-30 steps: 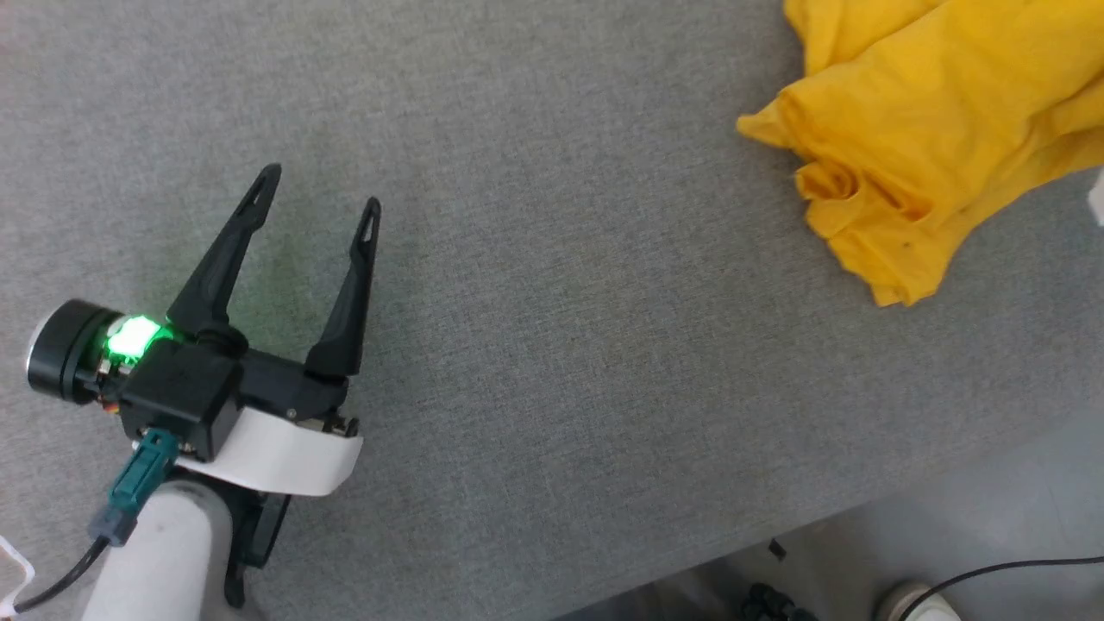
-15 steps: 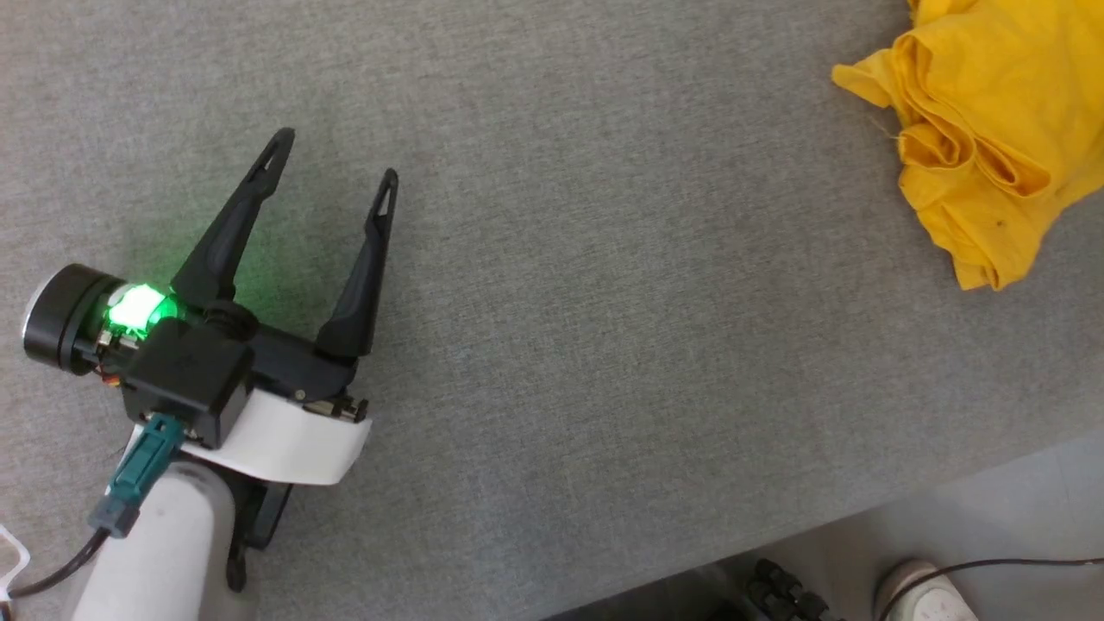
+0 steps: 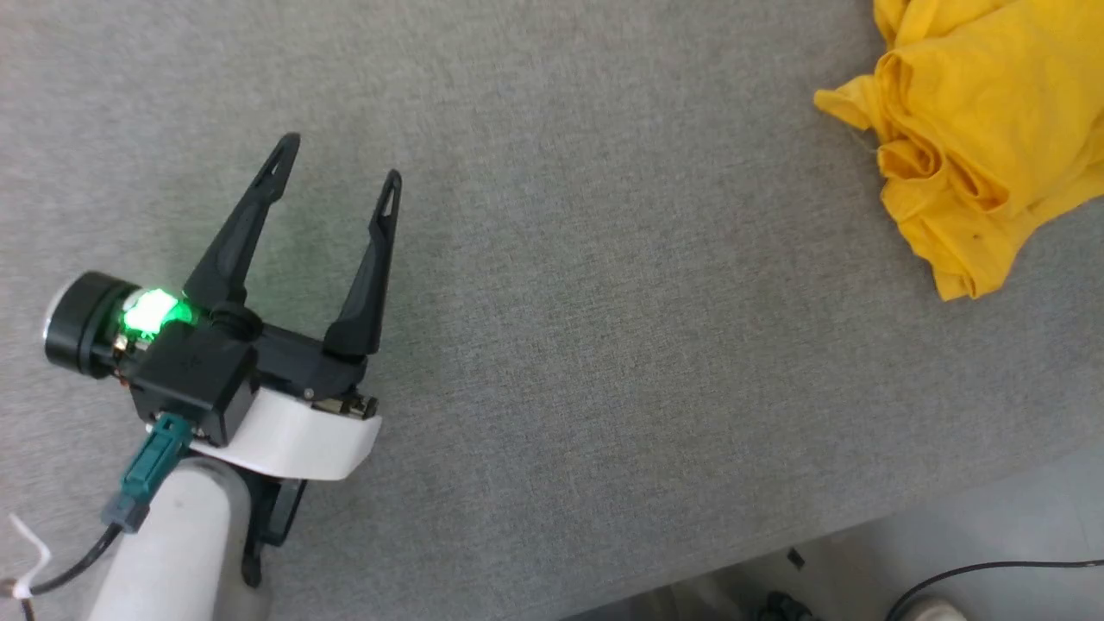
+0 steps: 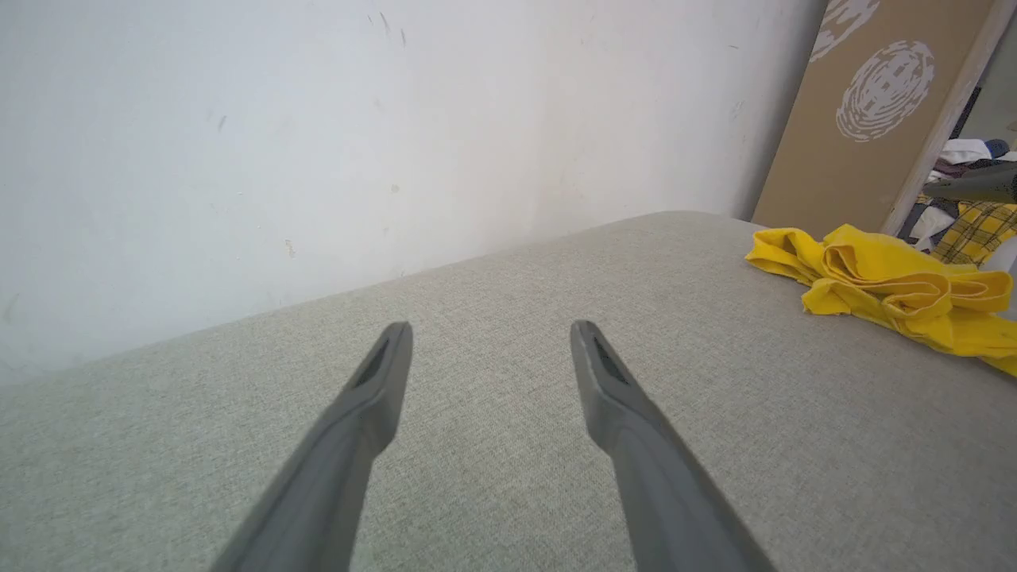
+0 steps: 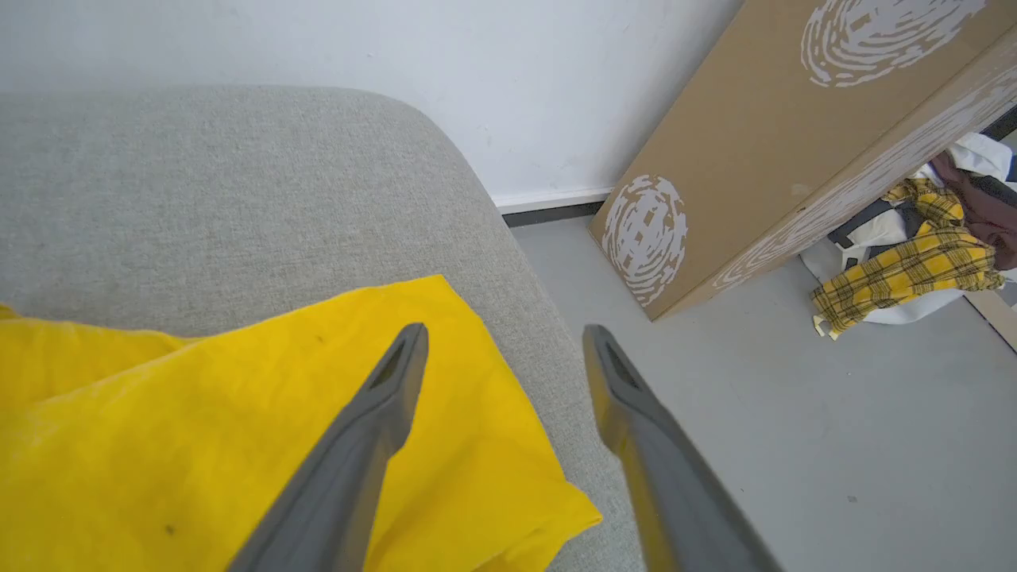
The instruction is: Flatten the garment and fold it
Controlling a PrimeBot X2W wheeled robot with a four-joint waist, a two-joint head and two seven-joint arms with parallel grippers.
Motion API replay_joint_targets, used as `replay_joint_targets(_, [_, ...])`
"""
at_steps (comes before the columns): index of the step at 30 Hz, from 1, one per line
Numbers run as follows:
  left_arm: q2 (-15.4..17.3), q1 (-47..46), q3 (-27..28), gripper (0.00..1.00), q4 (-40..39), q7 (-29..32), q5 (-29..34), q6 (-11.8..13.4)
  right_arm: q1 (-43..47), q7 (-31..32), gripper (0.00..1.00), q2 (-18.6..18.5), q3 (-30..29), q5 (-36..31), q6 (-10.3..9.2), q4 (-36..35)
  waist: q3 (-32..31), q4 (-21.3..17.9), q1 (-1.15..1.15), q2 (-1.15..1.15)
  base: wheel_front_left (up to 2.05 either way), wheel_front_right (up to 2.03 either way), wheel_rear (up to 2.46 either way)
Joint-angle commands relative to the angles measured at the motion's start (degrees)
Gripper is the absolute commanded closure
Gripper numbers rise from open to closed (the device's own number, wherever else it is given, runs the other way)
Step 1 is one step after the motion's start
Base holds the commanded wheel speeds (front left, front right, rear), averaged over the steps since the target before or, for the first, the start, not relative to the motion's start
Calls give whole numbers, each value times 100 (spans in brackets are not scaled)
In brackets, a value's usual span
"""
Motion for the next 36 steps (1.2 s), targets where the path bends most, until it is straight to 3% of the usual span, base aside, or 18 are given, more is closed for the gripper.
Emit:
replay_joint_targets(1, [-58,92,-8,0,81,-96,-50,54,118,-73,0,63,12,126,-12,-111,-335,112,0,0,0,0,0])
replay_joint_targets(13, [-310,604,127,0,540,-576,-267,391,1463,-346,0,505,737,933,-12,-1796,-1412,469,0,0,0,0,0])
replay_joint_targets(19, [-412,829,252,0,828,-734,-416,524,2140,-387,0,737,1092,942,-12,-2551,-1916,689,0,0,0,0,0])
replay_joint_targets(36, [-837,1145,430,0,1310,-933,-613,805,3770,-925,0,1205,1605,752,-12,-3198,-2803,1234,0,0,0,0,0])
